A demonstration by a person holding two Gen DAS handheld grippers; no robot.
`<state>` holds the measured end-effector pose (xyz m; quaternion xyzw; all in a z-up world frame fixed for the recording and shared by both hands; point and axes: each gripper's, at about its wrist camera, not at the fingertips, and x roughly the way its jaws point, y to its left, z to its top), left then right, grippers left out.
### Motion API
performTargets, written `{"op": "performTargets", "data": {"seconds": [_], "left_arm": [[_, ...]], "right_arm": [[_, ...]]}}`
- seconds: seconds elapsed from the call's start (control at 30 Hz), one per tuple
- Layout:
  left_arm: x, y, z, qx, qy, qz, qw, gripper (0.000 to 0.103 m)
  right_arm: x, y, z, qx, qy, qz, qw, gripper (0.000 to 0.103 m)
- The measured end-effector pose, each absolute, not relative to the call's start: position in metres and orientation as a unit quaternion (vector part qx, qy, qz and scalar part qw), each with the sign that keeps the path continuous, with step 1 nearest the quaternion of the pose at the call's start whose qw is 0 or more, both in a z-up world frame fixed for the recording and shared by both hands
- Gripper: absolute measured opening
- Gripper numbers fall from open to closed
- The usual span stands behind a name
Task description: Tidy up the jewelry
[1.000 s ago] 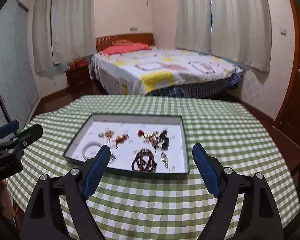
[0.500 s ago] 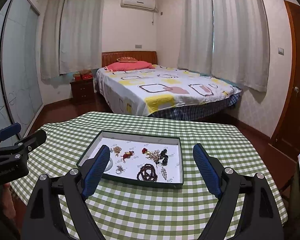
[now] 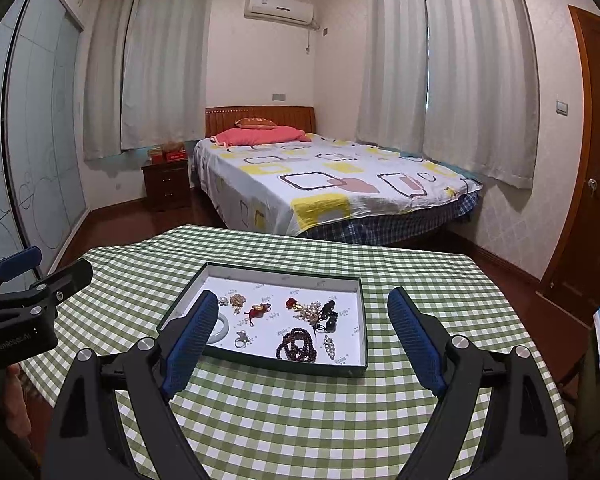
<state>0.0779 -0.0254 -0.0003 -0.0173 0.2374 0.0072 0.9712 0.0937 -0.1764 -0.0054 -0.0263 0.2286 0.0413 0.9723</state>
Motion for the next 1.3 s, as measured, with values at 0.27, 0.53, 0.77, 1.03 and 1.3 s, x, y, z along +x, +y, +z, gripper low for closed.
{"op": "performTargets", "data": {"seconds": [0.27,0.53,0.77,1.03,1.3], "left_arm": [[0.0769,-0.0249,-0.0008,-0.016,0.237,0.008,0.971,0.097],[0.0765,-0.0240,-0.0012,-0.016,0.237,0.008,0.971,0.097],[0.0760,-0.0219,-0.0008,-0.017,0.235,0.009,0.972,0.097],[0.0756,-0.0221,0.0007,-0.012,0.231,0.011,0.973,0.097],[0.0764,-0.0239,-0.0006,-0.007,0.231,0.006,0.973,0.097]], "right_arm": [[0.0943,-0.1761,-0.0059,-0.026,0.227,0.040,0.973,0.084],[0.0952,-0.1757,-0.0065,-0.026,0.228,0.039,0.972,0.084],[0.0950,-0.1761,-0.0063,-0.025,0.228,0.039,0.973,0.084],[0.0949,-0.1753,-0.0069,-0.025,0.228,0.039,0.972,0.084],[0.0951,-0.1748,-0.0072,-0.026,0.228,0.039,0.973,0.084]]}}
